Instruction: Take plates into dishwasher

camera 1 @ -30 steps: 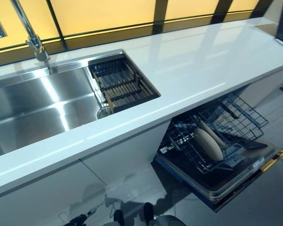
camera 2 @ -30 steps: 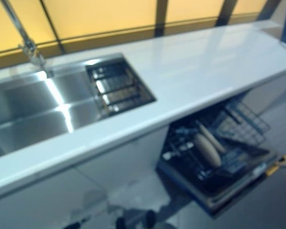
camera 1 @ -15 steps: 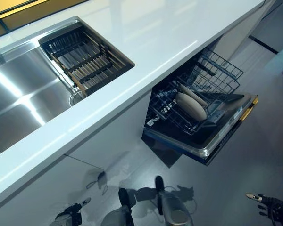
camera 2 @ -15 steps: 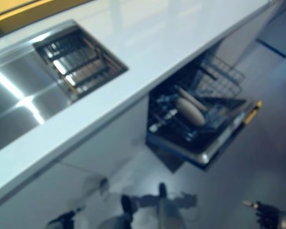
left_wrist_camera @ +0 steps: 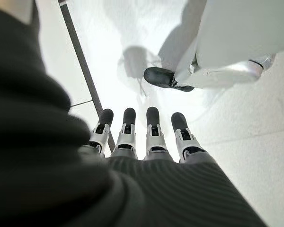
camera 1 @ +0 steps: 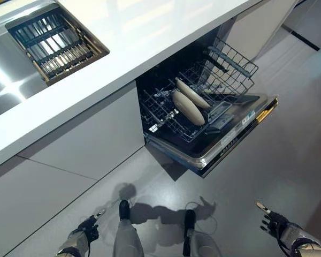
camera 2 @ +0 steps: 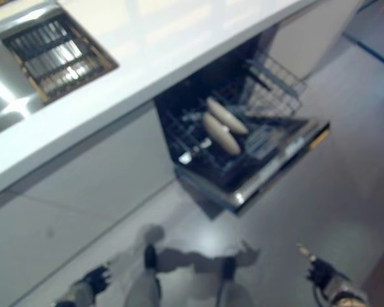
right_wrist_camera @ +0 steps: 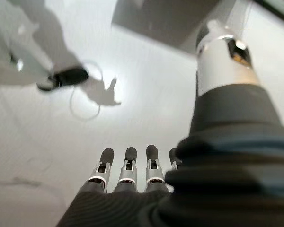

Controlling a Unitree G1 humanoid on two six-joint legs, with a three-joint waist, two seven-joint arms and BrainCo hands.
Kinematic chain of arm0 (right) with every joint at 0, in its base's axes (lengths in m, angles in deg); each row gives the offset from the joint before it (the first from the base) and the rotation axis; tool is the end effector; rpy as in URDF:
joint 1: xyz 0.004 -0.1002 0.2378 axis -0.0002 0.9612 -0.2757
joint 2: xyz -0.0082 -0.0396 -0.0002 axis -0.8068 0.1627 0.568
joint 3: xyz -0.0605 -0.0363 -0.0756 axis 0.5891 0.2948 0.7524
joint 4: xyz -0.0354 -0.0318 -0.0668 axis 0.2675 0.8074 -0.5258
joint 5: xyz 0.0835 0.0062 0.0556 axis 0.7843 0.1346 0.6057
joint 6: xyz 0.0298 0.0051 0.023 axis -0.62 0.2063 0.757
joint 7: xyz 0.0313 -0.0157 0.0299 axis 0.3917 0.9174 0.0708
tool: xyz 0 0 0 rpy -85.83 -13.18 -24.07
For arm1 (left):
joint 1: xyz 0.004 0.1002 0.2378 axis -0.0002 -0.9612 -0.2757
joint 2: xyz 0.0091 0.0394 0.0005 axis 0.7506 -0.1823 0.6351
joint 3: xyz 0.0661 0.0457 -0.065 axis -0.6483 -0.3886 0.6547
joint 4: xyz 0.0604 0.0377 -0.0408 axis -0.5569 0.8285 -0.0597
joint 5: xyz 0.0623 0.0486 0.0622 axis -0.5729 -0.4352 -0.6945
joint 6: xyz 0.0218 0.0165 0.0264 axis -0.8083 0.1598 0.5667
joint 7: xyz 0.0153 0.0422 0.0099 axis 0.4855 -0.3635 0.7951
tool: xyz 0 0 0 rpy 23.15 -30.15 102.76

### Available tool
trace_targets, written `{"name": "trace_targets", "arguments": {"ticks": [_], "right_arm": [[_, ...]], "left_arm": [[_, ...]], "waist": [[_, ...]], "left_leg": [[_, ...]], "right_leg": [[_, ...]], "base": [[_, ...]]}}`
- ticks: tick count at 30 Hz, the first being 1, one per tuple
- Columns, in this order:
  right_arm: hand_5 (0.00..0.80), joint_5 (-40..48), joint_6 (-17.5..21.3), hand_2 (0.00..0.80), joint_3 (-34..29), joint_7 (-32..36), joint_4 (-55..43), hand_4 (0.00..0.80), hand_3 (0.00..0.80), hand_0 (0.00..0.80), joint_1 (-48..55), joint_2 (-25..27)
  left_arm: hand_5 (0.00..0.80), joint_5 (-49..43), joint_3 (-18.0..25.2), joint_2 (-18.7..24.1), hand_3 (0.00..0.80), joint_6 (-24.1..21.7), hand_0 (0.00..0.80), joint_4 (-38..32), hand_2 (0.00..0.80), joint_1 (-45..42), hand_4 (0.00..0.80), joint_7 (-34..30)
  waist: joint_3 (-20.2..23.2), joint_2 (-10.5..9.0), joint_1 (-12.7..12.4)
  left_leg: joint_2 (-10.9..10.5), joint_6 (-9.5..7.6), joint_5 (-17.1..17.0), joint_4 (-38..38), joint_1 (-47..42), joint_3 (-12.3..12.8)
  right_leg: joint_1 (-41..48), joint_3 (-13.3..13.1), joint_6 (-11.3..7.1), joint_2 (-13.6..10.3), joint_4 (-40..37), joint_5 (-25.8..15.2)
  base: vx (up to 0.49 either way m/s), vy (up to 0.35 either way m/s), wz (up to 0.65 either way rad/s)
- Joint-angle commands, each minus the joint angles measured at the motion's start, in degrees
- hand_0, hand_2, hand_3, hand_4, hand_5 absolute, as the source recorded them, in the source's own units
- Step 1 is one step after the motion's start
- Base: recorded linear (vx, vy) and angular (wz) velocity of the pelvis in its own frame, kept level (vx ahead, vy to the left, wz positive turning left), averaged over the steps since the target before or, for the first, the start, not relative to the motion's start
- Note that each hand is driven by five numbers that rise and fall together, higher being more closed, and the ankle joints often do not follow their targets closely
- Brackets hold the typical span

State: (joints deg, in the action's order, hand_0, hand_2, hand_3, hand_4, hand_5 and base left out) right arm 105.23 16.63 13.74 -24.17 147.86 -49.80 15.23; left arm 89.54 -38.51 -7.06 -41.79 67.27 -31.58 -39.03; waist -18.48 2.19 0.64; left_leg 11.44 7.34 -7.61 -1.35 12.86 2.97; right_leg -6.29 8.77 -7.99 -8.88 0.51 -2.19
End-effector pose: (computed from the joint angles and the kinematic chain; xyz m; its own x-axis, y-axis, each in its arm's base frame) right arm 0.1335 -0.3548 -0.0358 0.3884 -0.4301 -0.8149 0.6903 0.7217 -0.0519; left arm 0.1290 0.2666 -0.0873 0.4890 0.2379 -0.8393 -0.4409 0.8976 -0.0025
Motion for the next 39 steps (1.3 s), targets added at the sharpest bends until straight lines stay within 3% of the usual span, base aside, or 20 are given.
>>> {"name": "trace_targets", "arguments": {"ticks": [1,5,12,17,23,31,38,39], "right_arm": [[0.0,4.05,-0.15,0.0,-1.59,-4.21,-0.08,0.0,0.0,0.0,-4.01,2.55],[0.0,7.98,-0.47,0.0,-1.0,-7.51,0.04,0.0,0.0,0.0,-7.58,3.5],[0.0,14.62,0.53,0.0,-2.31,-5.42,-0.44,0.0,0.0,0.0,-10.45,2.04],[0.0,16.21,3.03,0.0,-2.13,-0.95,-2.13,0.0,0.0,0.0,-12.3,-0.39],[0.0,18.44,6.35,0.0,-2.66,1.96,-3.66,0.0,0.0,0.0,-17.37,0.78],[0.0,18.63,2.67,0.0,1.08,5.56,-5.99,0.0,0.0,0.0,-27.87,3.69],[0.0,20.34,0.52,0.0,3.55,5.08,-5.93,0.0,0.0,0.0,-34.71,5.14],[0.0,20.19,0.17,0.0,4.03,5.29,-6.1,0.0,0.0,0.0,-35.7,5.14]], "left_arm": [[0.0,3.27,-0.92,2.23,0.0,-2.41,0.0,1.77,0.0,2.27,0.0,-0.19],[0.0,6.08,-1.43,1.69,0.0,-3.14,0.0,1.52,0.0,2.55,0.0,-0.75],[0.0,7.56,-1.65,-0.97,0.0,-3.51,0.0,2.66,0.0,1.78,0.0,-1.63],[0.0,7.5,-2.89,-3.2,0.0,-3.99,0.0,3.29,0.0,0.56,0.0,-2.55],[0.0,7.68,-4.72,-5.54,0.0,-4.41,0.0,2.33,0.0,-1.26,0.0,-2.78],[0.0,8.41,-5.31,-6.33,0.0,-4.21,0.0,1.77,0.0,-4.61,0.0,-3.63],[0.0,7.92,-5.43,-6.12,0.0,-3.55,0.0,-0.22,0.0,-6.18,0.0,-2.82],[0.0,7.9,-5.59,-6.11,0.0,-3.29,0.0,-0.51,0.0,-6.4,0.0,-2.45]], "waist": [[-3.15,0.03,-1.04],[-5.11,2.78,-0.86],[-5.99,5.66,-0.96],[-5.47,7.07,-1.23],[-4.61,9.68,-2.26],[-3.35,12.23,-4.94],[-3.01,12.67,-7.51],[-2.68,12.32,-7.99]], "left_leg": [[-3.28,-3.7,3.06,-4.14,1.63,-2.1],[-4.42,-3.39,3.49,-8.57,4.0,-2.09],[-6.31,-3.77,5.2,-14.77,6.33,-2.75],[-8.33,-4.07,5.77,-15.52,4.97,-3.44],[-10.72,-3.95,5.74,-15.27,2.65,-3.92],[-12.86,-3.85,5.91,-15.5,0.28,-3.78],[-12.9,-3.7,6.53,-17.79,0.03,-3.65],[-13.19,-3.39,7.85,-18.34,-0.45,-3.94]], "right_leg": [[-6.03,-1.62,2.46,-4.0,12.55,3.18],[-9.55,-1.63,4.03,-4.96,20.11,6.55],[-11.77,-2.01,6.43,-5.89,28.8,11.04],[-11.9,-2.36,6.83,-7.06,32.39,12.96],[-10.24,-1.73,6.99,-8.73,34.27,14.09],[-7.84,0.07,7.02,-11.27,36.74,15.48],[-5.46,2.43,6.78,-13.85,39.58,16.75],[-4.6,2.27,6.4,-14.11,40.05,18.22]], "base": [[-0.15,0.026,0.08],[-0.182,0.05,0.1],[-0.066,0.059,0.13],[0.023,0.106,0.11],[0.059,0.115,0.11],[0.075,0.083,0.13],[0.06,-0.007,0.18],[0.135,-0.037,0.31]]}}
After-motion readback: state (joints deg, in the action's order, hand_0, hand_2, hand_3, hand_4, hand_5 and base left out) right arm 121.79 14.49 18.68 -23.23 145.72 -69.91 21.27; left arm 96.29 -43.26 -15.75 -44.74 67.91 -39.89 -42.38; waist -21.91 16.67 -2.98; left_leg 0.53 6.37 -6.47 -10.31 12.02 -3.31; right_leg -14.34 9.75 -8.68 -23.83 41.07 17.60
